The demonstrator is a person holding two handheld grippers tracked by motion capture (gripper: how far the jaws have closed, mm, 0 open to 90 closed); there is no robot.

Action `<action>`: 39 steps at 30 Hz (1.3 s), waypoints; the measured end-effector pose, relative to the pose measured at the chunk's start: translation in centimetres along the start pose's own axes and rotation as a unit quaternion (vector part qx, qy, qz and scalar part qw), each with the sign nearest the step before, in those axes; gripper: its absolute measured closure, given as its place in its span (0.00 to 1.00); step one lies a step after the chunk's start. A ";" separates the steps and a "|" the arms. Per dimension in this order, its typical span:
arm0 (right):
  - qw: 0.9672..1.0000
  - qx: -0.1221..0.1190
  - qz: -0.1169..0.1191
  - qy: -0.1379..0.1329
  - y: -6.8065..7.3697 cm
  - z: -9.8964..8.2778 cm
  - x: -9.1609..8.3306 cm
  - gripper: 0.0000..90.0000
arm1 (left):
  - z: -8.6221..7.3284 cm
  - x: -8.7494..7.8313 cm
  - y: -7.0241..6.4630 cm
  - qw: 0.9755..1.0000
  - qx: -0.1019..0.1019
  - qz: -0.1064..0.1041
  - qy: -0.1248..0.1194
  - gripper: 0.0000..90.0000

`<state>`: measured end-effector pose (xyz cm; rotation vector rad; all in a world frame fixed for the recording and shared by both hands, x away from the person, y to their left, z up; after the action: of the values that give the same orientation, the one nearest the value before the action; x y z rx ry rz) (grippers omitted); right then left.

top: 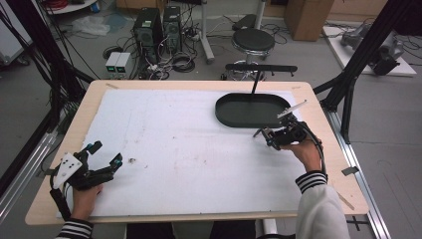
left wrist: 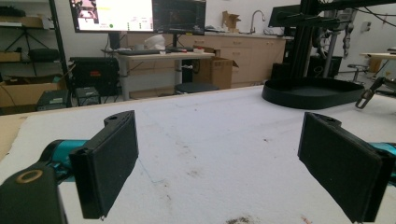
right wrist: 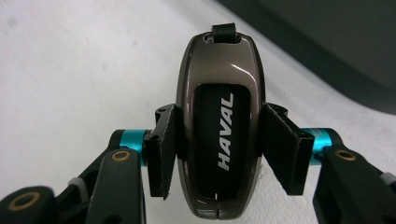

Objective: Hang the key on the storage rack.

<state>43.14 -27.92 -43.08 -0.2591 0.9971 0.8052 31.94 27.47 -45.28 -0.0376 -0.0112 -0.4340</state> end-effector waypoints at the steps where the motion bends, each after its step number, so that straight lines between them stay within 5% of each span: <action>1: 1.000 0.003 -0.002 -0.013 -0.1 0.2 -0.3 0.54 | 0.0 0.0 0.0 1.000 0.000 -0.001 0.000 0.14; 5: 0.999 0.019 0.007 -0.050 -0.2 0.5 -1.1 0.54 | 0.0 0.0 0.0 1.000 0.000 -0.001 0.000 0.14; 20: 0.986 0.037 -0.046 -0.153 -1.0 3.2 -4.9 0.54 | 0.0 0.0 0.1 1.000 -0.005 0.000 0.001 0.14; 34: 0.966 0.059 -0.096 -0.233 -2.5 7.0 -7.5 0.54 | 0.0 0.1 0.1 1.000 -0.006 0.002 0.004 0.14; 39: 0.964 0.059 -0.103 -0.238 -3.0 8.0 -7.7 0.54 | 0.0 0.1 0.0 1.000 0.000 0.000 0.004 0.14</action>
<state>48.18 -29.38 -32.92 -0.0565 0.5503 0.5764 32.02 27.44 -45.29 -0.0360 -0.0041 -0.4337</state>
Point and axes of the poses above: each handheld gripper's, and its own axes: x roughly forward along the jaws, z roughly out of its top, y roughly to its left, the point moved 6 cm from there along x, roughly forward along the jaws, and after that the axes turned 4 degrees about z, right-handed, at the moved point
